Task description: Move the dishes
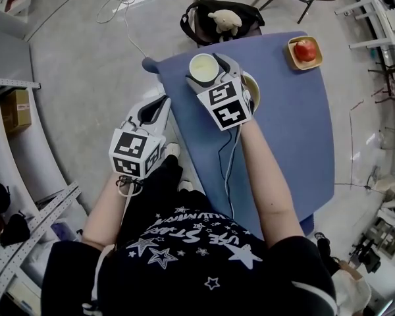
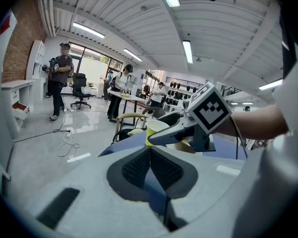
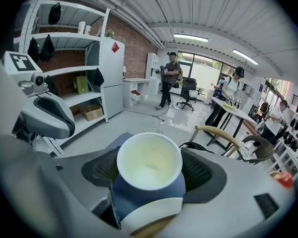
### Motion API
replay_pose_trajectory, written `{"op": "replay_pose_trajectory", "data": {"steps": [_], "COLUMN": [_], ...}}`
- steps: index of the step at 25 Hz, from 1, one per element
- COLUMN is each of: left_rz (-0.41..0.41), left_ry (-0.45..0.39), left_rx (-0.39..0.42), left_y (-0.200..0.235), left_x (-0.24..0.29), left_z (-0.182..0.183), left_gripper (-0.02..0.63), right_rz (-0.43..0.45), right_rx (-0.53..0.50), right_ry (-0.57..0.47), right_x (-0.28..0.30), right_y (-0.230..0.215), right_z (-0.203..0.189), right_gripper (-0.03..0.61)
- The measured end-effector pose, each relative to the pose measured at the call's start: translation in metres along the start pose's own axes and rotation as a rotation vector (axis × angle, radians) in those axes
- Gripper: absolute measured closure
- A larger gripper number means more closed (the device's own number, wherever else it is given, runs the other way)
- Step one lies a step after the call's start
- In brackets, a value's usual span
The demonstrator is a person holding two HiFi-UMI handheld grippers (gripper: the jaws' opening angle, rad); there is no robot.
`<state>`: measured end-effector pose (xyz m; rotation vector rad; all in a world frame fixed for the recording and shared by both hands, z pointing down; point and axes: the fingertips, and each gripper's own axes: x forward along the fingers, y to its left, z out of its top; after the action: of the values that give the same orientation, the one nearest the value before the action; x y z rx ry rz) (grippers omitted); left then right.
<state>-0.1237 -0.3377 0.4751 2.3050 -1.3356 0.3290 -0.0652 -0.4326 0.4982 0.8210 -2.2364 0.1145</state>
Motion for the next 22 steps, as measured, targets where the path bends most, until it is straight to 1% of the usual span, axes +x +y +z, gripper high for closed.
{"op": "replay_pose_trajectory", "data": {"steps": [4,8,13,18,22], "left_rz": [-0.001,0.004,0.004,-0.006,-0.015], "left_ry": [-0.002,0.001,0.003,-0.008,-0.023], "left_rx": [0.002,0.007,0.02,0.048,0.06], "left_y": [-0.001,-0.001,-0.005,-0.016,-0.022], "left_x": [-0.003,-0.006,-0.006,-0.011,-0.016], "left_z": [-0.001,-0.002,-0.002,0.006,0.013], "left_gripper": [0.594,0.594,0.594,0.594,0.594], "right_rz": [0.004,-0.014,-0.024,-0.046,-0.094], "right_rx": [-0.005,-0.019,-0.025,-0.005,0.02], "right_ry": [0.0,-0.017,-0.006,-0.026,-0.042], "right_x": [-0.001,-0.007,-0.017,-0.044,-0.069], "right_y": [0.002,0.002,0.002,0.002,-0.008], "right_z": [-0.001,-0.001,-0.007,-0.004,-0.007], "right_gripper": [0.199,0.198,0.197,0.196,0.198]}}
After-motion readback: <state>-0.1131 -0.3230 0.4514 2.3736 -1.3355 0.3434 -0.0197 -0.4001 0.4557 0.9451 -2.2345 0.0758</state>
